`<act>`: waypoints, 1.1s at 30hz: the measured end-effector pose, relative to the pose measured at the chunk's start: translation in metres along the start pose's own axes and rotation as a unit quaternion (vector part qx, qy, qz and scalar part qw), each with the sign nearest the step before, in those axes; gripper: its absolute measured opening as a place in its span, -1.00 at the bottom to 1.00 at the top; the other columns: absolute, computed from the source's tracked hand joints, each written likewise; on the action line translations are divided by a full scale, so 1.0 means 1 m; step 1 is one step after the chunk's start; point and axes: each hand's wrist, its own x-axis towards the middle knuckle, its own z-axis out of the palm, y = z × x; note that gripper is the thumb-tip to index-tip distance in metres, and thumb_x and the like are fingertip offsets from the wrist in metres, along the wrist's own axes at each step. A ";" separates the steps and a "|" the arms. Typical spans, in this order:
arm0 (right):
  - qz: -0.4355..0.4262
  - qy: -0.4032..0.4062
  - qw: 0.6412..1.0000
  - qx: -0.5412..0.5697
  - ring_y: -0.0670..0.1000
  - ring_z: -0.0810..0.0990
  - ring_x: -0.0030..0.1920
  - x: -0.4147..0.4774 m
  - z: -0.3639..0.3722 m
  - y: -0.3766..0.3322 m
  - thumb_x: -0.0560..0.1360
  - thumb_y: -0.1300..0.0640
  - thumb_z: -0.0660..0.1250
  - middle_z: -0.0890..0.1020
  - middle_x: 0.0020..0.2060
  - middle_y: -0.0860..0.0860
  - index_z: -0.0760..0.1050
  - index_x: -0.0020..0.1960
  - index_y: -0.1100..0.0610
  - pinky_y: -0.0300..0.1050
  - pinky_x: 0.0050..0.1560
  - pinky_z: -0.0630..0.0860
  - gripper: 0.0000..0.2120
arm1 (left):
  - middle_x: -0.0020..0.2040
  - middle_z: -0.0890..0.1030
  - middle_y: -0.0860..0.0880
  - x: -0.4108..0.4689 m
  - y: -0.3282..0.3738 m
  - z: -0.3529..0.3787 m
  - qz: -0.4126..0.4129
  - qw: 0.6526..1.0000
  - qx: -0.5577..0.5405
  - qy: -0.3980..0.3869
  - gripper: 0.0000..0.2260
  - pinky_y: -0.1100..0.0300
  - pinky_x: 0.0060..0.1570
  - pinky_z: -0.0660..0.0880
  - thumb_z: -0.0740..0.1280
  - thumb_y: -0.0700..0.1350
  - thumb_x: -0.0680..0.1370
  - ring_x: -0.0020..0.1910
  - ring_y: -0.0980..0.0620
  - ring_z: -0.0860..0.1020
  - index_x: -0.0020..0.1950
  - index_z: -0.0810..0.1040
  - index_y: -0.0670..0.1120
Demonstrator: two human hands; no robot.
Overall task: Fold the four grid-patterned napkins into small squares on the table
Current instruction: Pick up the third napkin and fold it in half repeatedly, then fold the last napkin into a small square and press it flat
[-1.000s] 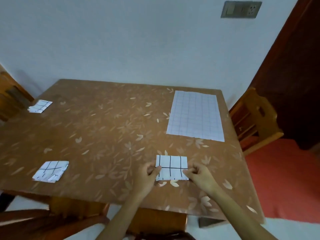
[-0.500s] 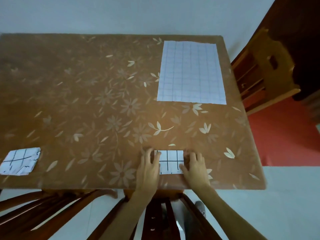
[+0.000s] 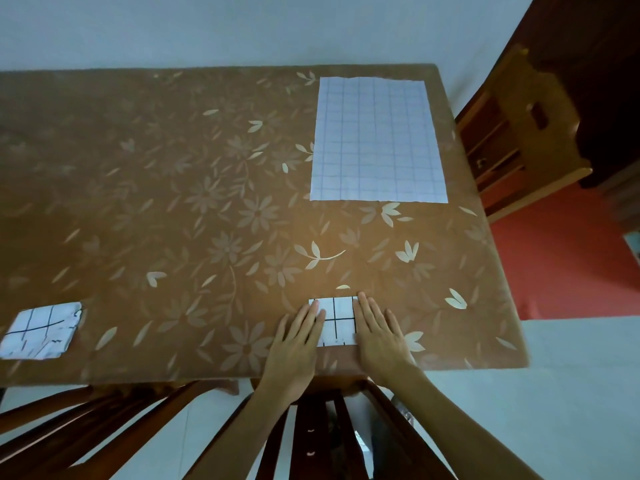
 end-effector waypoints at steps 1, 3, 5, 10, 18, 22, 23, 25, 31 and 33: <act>0.003 -0.019 1.000 0.000 0.08 -0.12 0.62 -0.002 -0.001 0.004 0.63 0.13 0.01 -0.18 0.61 0.07 -0.21 0.61 0.20 0.10 0.57 -0.09 -0.36 | 0.61 0.25 -0.13 -0.003 -0.001 -0.002 -0.010 1.000 0.000 -0.013 -0.38 -0.14 0.45 0.36 0.26 -0.04 0.56 0.58 -0.10 0.27 0.60 0.21 -0.14; 0.005 -0.026 0.999 -0.024 0.07 -0.24 0.61 -0.005 -0.007 0.008 0.67 0.12 -0.03 -0.25 0.61 0.07 -0.30 0.59 0.19 0.08 0.56 -0.22 -0.37 | 0.62 0.24 -0.12 -0.007 0.000 -0.006 -0.037 0.999 0.000 -0.036 -0.29 -0.18 0.44 0.37 0.40 -0.13 0.50 0.59 -0.10 0.26 0.61 0.19 -0.14; -0.001 -0.039 0.998 -0.040 0.09 -0.23 0.61 -0.007 -0.014 0.009 0.67 0.13 -0.03 -0.24 0.61 0.09 -0.29 0.60 0.20 0.08 0.56 -0.23 -0.38 | 0.60 0.29 -0.13 -0.006 0.004 -0.008 -0.049 0.998 -0.001 -0.035 -0.39 -0.21 0.38 0.44 0.35 -0.11 0.54 0.56 -0.12 0.31 0.58 0.27 -0.15; -0.007 -0.010 0.998 0.058 0.15 0.16 0.56 -0.021 -0.035 0.009 0.67 0.11 0.03 0.11 0.60 0.11 0.06 0.60 0.18 0.09 0.53 0.14 -0.48 | 0.52 0.41 -0.14 -0.003 0.023 -0.040 -0.057 0.997 -0.034 -0.024 -0.54 -0.08 0.40 0.41 0.07 -0.01 0.61 0.48 -0.14 0.40 0.45 0.46 -0.12; 0.029 0.037 0.991 0.126 0.19 0.50 0.28 -0.049 -0.073 0.051 0.63 0.15 0.08 0.51 0.34 0.09 0.45 0.39 0.15 0.04 0.30 0.42 -0.63 | 0.24 0.58 -0.03 0.016 0.062 -0.080 -0.073 0.995 -0.064 -0.038 -0.69 0.06 0.09 0.54 0.22 -0.18 0.62 0.15 -0.06 0.59 0.34 0.54 -0.04; 0.044 0.020 0.988 0.149 0.23 0.58 0.17 -0.069 -0.088 0.092 0.61 0.13 0.12 0.57 0.22 0.15 0.50 0.27 0.19 0.02 0.12 0.50 -0.68 | 0.23 0.59 -0.04 0.028 0.101 -0.094 -0.077 0.995 -0.031 -0.058 -0.71 0.06 0.03 0.52 0.20 -0.15 0.64 0.18 -0.06 0.58 0.35 0.51 -0.04; 0.051 0.012 0.986 0.157 0.23 0.59 0.16 -0.075 -0.090 0.106 0.61 0.13 0.11 0.58 0.22 0.16 0.48 0.28 0.20 0.03 0.10 0.52 -0.68 | 0.21 0.59 -0.05 0.032 0.114 -0.097 -0.074 0.995 -0.031 -0.064 -0.72 0.07 0.00 0.50 0.20 -0.15 0.64 0.17 -0.06 0.58 0.34 0.51 -0.05; 0.060 0.004 0.982 0.177 0.21 0.61 0.14 -0.087 -0.093 0.136 0.60 0.12 0.12 0.60 0.20 0.15 0.47 0.29 0.17 0.06 0.09 0.57 -0.67 | 0.14 0.61 -0.07 0.040 0.143 -0.104 -0.063 0.995 -0.025 -0.068 -0.79 0.09 -0.09 0.45 0.22 -0.15 0.62 0.13 -0.08 0.59 0.23 0.52 -0.10; 0.071 0.036 0.974 0.212 0.23 0.63 0.09 -0.129 -0.110 0.238 0.58 0.09 0.14 0.64 0.12 0.15 0.47 0.31 0.12 0.04 0.02 0.56 -0.65 | 0.01 0.64 -0.02 0.076 0.238 -0.107 -0.045 0.997 -0.048 -0.029 -0.87 0.11 -0.12 0.45 0.30 -0.13 0.57 0.06 -0.09 0.62 0.08 0.59 -0.04; 0.080 0.040 0.971 0.221 0.24 0.62 0.09 -0.143 -0.115 0.273 0.59 0.06 0.15 0.64 0.11 0.16 0.48 0.27 0.15 0.05 0.05 0.55 -0.68 | 0.07 0.67 0.00 0.089 0.272 -0.107 -0.037 0.998 -0.050 -0.020 -0.83 0.12 -0.09 0.48 0.31 -0.12 0.57 0.09 -0.06 0.63 0.14 0.61 -0.01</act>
